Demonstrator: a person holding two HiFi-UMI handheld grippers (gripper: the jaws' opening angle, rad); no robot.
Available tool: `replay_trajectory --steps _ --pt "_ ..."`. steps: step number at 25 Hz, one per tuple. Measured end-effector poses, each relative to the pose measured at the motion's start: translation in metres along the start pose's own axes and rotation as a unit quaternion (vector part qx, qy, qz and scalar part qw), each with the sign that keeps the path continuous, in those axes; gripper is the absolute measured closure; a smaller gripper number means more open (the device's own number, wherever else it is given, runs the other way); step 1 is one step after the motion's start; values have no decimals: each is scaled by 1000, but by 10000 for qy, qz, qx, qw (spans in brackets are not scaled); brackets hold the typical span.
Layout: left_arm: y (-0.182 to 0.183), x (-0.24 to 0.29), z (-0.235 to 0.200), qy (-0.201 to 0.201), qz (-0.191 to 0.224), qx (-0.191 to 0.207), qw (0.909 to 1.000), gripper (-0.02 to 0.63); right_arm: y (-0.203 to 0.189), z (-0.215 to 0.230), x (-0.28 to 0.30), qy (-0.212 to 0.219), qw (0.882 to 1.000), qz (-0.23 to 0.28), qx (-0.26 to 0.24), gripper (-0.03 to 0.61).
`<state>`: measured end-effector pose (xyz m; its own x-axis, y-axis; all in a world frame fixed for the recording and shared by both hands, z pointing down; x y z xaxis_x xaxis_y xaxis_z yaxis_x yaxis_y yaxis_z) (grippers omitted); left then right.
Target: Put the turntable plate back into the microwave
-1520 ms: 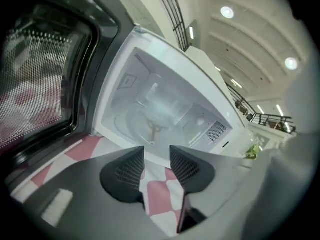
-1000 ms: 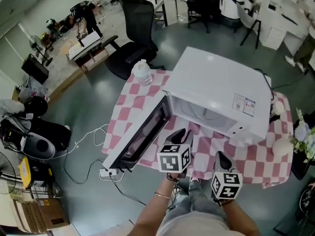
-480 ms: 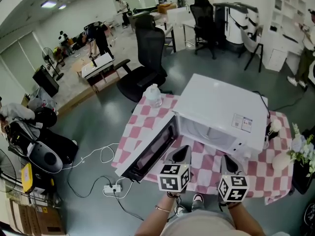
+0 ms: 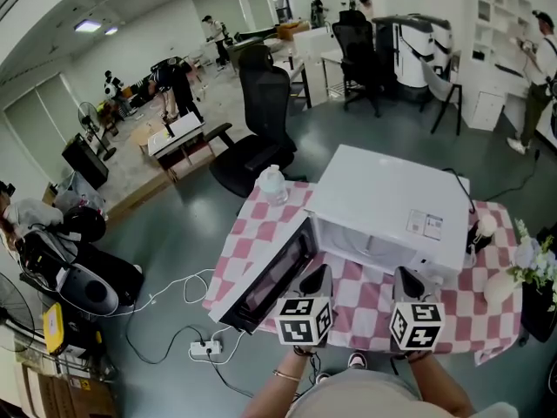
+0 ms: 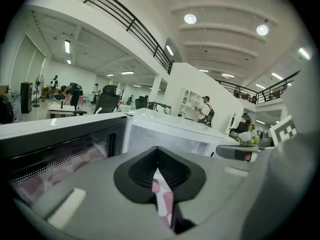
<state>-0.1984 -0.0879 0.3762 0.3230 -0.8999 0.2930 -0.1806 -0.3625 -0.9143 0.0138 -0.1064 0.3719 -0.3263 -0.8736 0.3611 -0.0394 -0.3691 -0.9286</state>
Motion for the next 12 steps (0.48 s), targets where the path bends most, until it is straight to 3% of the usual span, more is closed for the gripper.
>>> replay_trajectory --steps 12 --pt "-3 8 -1 56 -76 -43 9999 615 3 -1 4 -43 10000 -33 -70 571"
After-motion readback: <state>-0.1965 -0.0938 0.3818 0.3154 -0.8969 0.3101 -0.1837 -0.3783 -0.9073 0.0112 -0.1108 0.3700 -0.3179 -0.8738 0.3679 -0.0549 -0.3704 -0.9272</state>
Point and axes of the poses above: the fingertips, and each gripper's own axes: x forward along the fingers, z to its right, y out of its top, the point moved 6 cm from there along -x, backward along the fingers, and after that the axes turned 5 degrees about -y, right-handed, at the moved point
